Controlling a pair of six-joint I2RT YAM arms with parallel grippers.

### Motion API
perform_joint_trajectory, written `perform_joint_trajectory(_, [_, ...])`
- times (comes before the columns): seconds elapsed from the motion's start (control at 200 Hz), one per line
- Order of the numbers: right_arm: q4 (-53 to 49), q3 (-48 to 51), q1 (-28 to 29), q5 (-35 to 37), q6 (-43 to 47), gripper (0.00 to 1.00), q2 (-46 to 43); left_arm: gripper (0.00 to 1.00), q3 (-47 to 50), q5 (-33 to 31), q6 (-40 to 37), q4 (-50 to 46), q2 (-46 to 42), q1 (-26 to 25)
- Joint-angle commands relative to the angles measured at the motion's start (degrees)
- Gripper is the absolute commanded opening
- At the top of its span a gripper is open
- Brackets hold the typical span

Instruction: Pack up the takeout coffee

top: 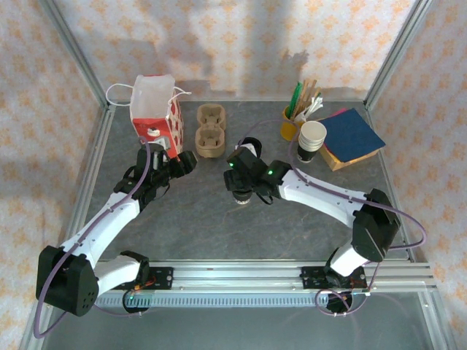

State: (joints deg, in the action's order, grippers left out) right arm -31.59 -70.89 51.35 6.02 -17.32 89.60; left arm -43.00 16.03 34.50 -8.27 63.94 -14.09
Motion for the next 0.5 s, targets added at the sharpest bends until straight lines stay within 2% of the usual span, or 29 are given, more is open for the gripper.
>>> perform_joint_trajectory(0.0, [-0.05, 1.66, 0.1, 0.4, -0.61, 0.84, -0.7, 0.78, -0.06, 0.32, 0.3, 1.51, -0.21, 0.51])
perform_joint_trajectory(0.495, [0.31, 2.29, 0.12, -0.13, -0.62, 0.78, 1.71, 0.78, 1.12, 0.03, 0.35, 1.83, -0.27, 0.55])
